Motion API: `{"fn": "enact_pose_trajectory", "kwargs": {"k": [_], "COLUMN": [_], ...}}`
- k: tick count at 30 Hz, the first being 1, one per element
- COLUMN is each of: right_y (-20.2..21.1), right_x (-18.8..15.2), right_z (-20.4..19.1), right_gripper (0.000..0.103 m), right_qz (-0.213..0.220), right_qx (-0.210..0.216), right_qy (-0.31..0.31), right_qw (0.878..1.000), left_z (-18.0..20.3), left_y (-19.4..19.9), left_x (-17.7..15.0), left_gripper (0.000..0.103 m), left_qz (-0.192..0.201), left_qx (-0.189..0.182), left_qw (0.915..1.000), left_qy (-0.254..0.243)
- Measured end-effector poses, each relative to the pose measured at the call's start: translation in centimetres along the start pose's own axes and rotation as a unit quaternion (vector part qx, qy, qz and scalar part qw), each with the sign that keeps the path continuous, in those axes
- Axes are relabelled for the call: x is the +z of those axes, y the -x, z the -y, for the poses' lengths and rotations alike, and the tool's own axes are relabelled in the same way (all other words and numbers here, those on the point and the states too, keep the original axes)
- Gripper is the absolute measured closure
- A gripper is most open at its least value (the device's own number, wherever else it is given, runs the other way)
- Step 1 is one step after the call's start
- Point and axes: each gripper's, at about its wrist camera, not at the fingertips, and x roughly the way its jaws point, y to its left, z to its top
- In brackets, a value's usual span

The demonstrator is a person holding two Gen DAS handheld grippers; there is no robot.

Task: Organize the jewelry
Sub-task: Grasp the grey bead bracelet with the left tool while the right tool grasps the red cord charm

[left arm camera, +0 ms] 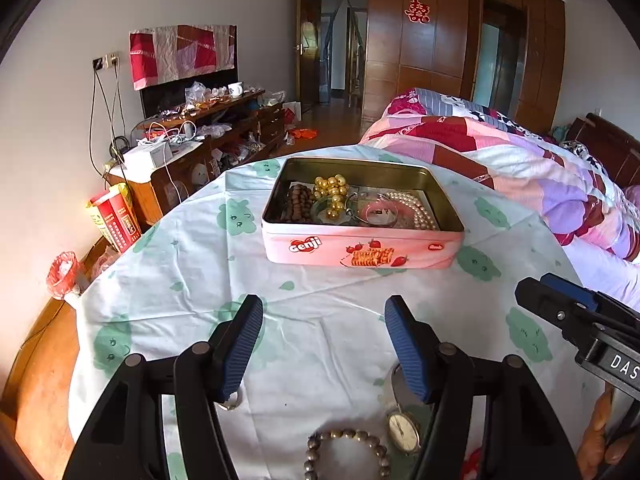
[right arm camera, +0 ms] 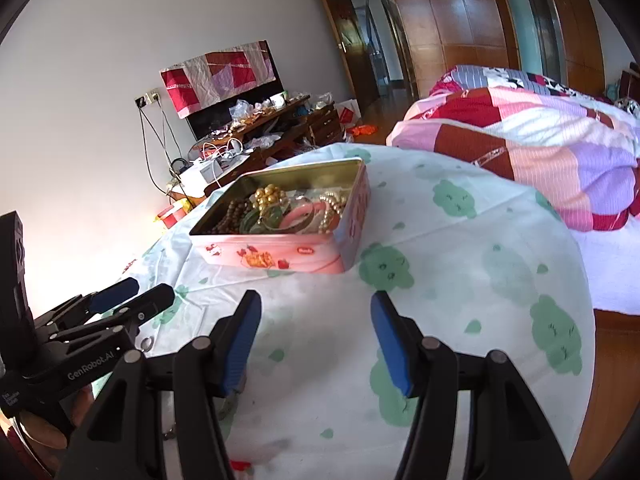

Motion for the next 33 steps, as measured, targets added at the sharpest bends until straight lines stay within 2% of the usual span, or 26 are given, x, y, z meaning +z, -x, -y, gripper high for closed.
{"fn": "enact_pose_trajectory", "kwargs": {"k": [11, 24, 31, 33], "right_y": [1.3, 1.8, 1.7, 1.7], "right_x": [-1.0, -3.7, -5.9, -6.6], "right_z": [-0.8, -1.1, -2.2, -2.9], "right_gripper": [0.043, 0.043, 0.043, 0.043], "right_qz": [0.0, -0.029, -0.067, -0.08], "right_qx": [0.01, 0.019, 0.047, 0.06], "right_qy": [0.012, 0.043, 0.072, 0.085], "right_qw": [1.0, 0.998, 0.994, 0.991], "left_z": [0.3, -3.9, -4.5, -4.6], "left_y": [1.4, 2.5, 4.0, 4.2], "left_x": [-1.0, -4.3, -5.8, -6.1], "left_gripper": [0.039, 0.039, 0.039, 0.039], "left_qz": [0.001, -0.017, -0.028, -0.032], "left_qx": [-0.004, -0.048, -0.103, -0.107], "left_qw": [1.0, 0.9984, 0.9943, 0.9937], "left_qy": [-0.009, 0.026, -0.006, -0.013]}}
